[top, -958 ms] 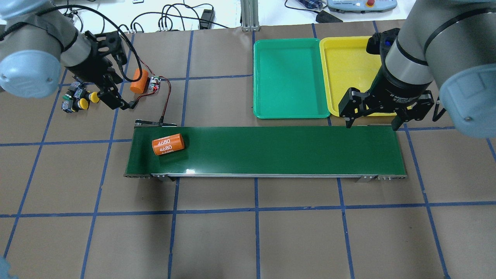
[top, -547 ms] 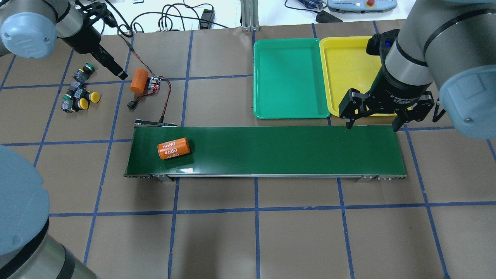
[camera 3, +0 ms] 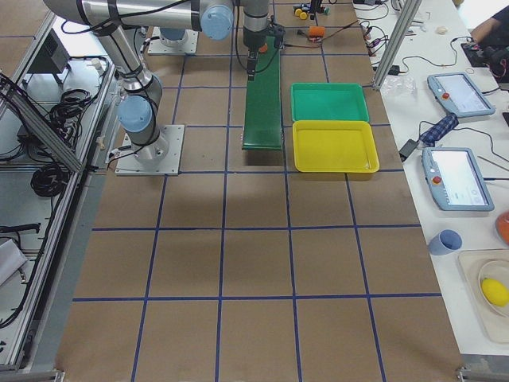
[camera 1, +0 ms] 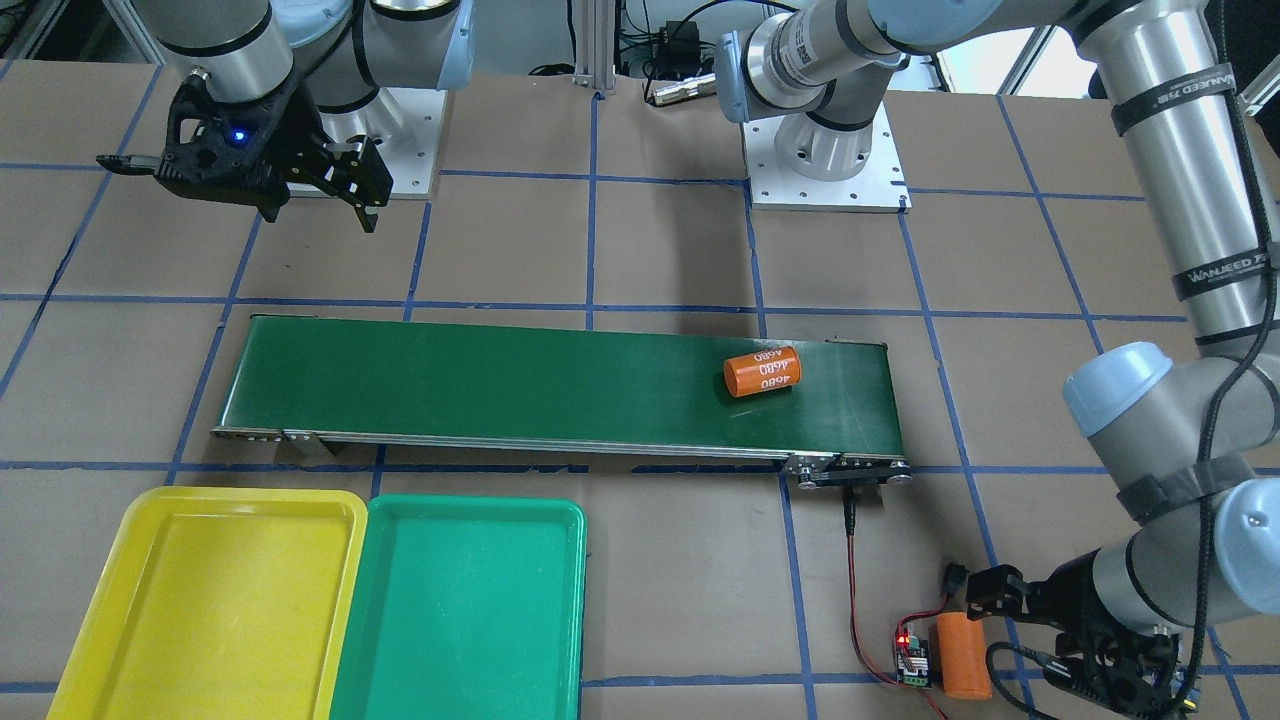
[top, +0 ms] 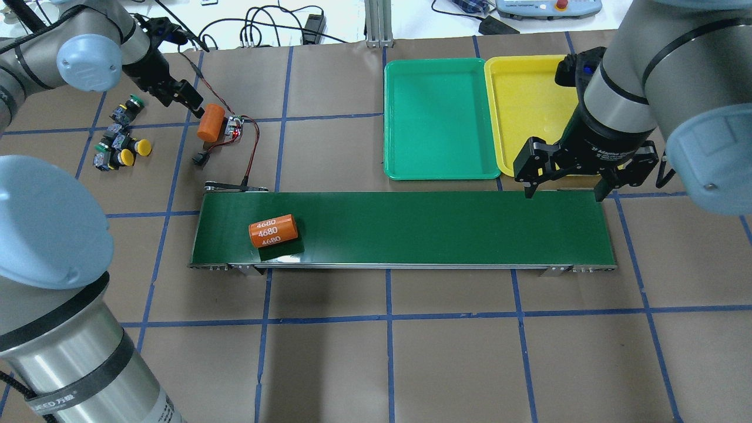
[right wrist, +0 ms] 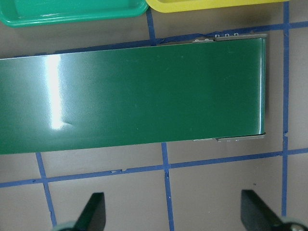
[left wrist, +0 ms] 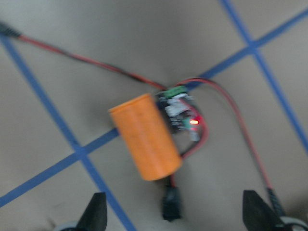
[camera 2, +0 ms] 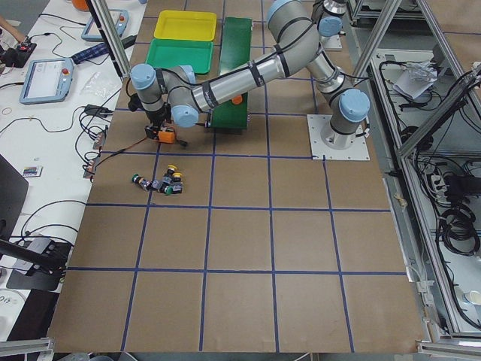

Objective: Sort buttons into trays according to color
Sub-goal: 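Return the left gripper to the remaining orange cylinder, then grasp the second orange cylinder with the left gripper, then place the second cylinder on the belt and open the left gripper, then grasp a green-capped push button with the left gripper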

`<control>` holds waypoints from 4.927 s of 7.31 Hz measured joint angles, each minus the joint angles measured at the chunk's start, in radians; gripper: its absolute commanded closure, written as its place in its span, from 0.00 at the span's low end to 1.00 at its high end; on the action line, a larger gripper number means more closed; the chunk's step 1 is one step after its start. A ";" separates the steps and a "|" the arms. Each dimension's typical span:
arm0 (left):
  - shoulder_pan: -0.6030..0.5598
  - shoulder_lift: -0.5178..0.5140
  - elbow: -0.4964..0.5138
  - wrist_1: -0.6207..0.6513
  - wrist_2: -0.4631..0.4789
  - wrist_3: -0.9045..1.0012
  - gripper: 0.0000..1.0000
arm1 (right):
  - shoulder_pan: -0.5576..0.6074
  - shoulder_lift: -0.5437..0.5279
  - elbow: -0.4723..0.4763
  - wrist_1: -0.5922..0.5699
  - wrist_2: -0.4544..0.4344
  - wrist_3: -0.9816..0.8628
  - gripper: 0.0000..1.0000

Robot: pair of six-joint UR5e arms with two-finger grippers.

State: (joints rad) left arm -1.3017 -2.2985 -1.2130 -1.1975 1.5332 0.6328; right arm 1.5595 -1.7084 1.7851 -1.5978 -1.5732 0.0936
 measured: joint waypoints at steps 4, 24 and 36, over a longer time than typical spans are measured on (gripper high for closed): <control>-0.021 -0.063 0.004 0.020 -0.014 -0.147 0.01 | 0.001 -0.003 0.000 -0.001 0.003 -0.001 0.00; -0.196 0.602 -0.805 0.207 0.083 0.753 0.01 | 0.036 -0.005 0.000 -0.003 0.005 0.002 0.00; 0.203 0.232 -0.118 -0.123 -0.081 0.919 0.00 | 0.036 -0.006 0.002 0.001 0.003 0.001 0.00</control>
State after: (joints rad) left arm -1.0983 -2.0662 -1.3306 -1.3209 1.4527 1.5518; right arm 1.5953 -1.7147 1.7871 -1.5969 -1.5698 0.0943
